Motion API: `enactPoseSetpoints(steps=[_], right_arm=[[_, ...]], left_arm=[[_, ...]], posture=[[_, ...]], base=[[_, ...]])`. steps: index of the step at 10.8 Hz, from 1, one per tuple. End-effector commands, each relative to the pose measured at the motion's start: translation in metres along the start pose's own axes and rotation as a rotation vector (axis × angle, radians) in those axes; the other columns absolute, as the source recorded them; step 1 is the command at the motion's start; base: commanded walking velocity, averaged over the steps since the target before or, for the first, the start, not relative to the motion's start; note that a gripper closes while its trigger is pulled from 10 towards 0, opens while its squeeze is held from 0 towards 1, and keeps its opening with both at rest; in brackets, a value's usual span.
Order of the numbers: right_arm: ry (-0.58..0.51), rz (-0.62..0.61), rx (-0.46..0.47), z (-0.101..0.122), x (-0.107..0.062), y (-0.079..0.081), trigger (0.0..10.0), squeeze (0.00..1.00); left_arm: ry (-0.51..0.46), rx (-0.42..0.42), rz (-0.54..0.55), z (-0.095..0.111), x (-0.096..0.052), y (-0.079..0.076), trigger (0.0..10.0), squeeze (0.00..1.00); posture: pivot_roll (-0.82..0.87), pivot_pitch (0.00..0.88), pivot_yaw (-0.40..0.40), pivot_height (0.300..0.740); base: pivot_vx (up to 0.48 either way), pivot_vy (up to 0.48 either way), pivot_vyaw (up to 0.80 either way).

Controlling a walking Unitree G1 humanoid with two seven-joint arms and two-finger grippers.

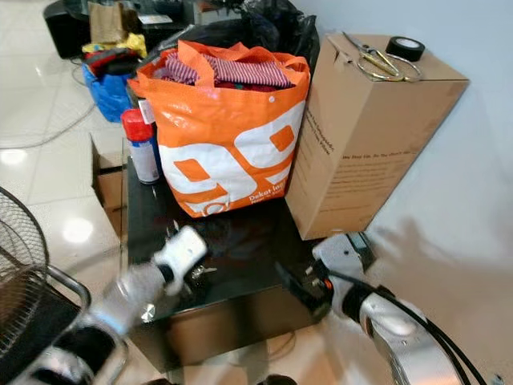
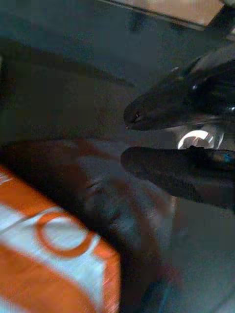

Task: Hang keys on a hook

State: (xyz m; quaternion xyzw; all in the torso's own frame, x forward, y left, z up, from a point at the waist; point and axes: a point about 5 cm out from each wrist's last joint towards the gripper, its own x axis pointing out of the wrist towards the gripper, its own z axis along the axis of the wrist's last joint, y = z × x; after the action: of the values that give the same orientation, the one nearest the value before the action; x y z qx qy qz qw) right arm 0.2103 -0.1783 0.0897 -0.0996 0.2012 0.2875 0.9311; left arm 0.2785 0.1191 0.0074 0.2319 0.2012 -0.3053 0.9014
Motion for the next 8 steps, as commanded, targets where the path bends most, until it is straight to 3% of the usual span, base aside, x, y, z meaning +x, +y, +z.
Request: enactPoseSetpoints(steps=[1, 5, 7, 8], right_arm=[[-0.001, -0.023, -0.016, 0.003, -0.003, -0.003, 10.0, 0.00], [0.003, -0.003, -0.001, 0.002, -0.005, 0.006, 10.0, 0.00], [0.006, 0.002, 0.001, 0.002, -0.007, 0.007, 10.0, 0.00], [0.007, 0.001, 0.002, 0.003, -0.008, 0.008, 10.0, 0.00]], left_arm=[[0.026, 0.015, 0.046, -0.004, 0.000, 0.000, 10.0, 1.00], [0.115, 0.058, 0.167, -0.026, -0.006, 0.008, 10.0, 1.00], [0.066, 0.060, 0.137, -0.021, -0.003, 0.004, 10.0, 1.00], [0.043, 0.069, 0.134, -0.017, 0.000, 0.003, 10.0, 0.54]], posture=[[-0.23, 0.063, -0.099, 0.740], [-0.24, 0.120, -0.126, 0.740], [-0.25, 0.139, -0.127, 0.740], [-0.25, 0.141, -0.126, 0.740]], base=[[0.000, 0.000, 0.00], [0.000, 0.000, 0.00], [0.000, 0.000, 0.00], [0.000, 0.000, 0.00]])
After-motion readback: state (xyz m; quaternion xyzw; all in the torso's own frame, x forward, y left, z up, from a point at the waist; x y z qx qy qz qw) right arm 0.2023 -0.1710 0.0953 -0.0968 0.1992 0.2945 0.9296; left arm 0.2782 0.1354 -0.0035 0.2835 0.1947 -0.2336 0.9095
